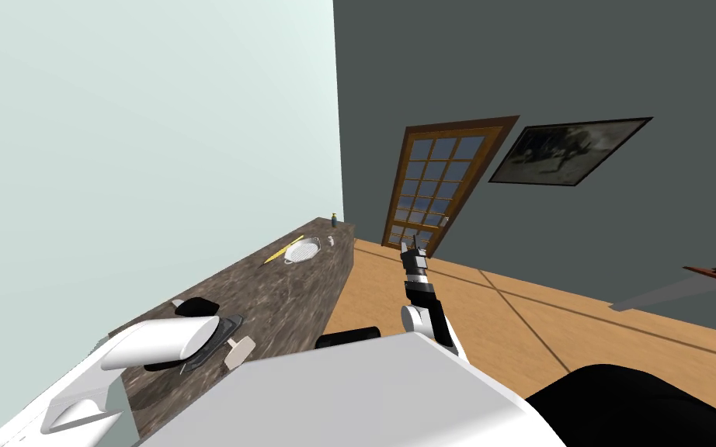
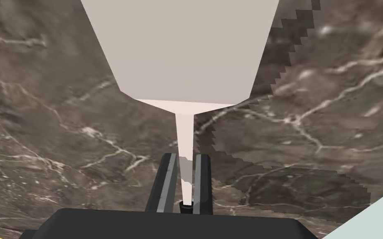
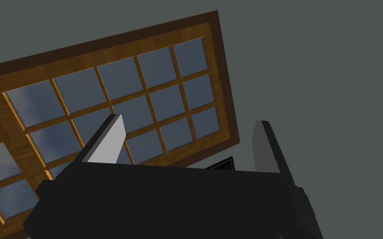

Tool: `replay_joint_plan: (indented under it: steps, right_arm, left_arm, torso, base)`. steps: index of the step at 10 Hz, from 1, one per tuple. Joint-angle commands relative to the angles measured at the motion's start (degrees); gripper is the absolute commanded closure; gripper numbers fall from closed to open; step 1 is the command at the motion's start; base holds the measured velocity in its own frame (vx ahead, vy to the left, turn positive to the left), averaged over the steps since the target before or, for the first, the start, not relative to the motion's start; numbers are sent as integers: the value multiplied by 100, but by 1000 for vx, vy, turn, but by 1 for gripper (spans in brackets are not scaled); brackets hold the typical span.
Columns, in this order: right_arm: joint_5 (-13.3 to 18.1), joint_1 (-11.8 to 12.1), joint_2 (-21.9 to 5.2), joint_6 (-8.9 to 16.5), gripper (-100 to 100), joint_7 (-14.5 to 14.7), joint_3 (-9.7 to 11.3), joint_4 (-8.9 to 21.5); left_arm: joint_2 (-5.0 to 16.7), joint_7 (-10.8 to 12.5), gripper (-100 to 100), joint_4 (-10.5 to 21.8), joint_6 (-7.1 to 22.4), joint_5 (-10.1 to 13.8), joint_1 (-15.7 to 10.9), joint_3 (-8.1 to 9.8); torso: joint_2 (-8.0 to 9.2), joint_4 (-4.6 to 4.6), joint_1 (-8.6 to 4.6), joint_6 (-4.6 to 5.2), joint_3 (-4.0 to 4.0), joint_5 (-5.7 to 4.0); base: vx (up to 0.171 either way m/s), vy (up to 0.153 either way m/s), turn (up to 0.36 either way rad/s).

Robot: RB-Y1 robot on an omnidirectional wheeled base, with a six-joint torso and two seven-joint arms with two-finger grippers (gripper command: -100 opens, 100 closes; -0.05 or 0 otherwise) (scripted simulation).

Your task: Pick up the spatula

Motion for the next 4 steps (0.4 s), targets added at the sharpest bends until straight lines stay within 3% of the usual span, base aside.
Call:
replay_joint_plan:
  steps: [1, 2, 3, 4]
  right_arm:
    - [0, 0, 0, 0, 0, 0, 0, 0]
    - [0, -1, 0, 0, 0, 0, 1, 0]
    - [0, -1, 0, 0, 0, 0, 1, 0]
    - [0, -1, 0, 0, 0, 0, 1, 0]
  left_arm:
    - [149, -19, 100, -65, 121, 181, -34, 91]
    - [266, -39, 100, -95, 192, 321, -65, 158]
    - [197, -21, 100, -111, 154, 238, -26, 126]
    - [206, -21, 0, -123, 174, 251, -26, 133]
  torso:
    - [0, 0, 0, 0, 0, 0]
    - [0, 1, -12, 5, 1, -2]
    - [-1, 1, -22, 5, 0, -4]
    - [-1, 0, -11, 6, -1, -1]
  base:
    - [1, -57, 90]
    - [6, -71, 58]
    - [4, -33, 17]
    - [0, -7, -2]
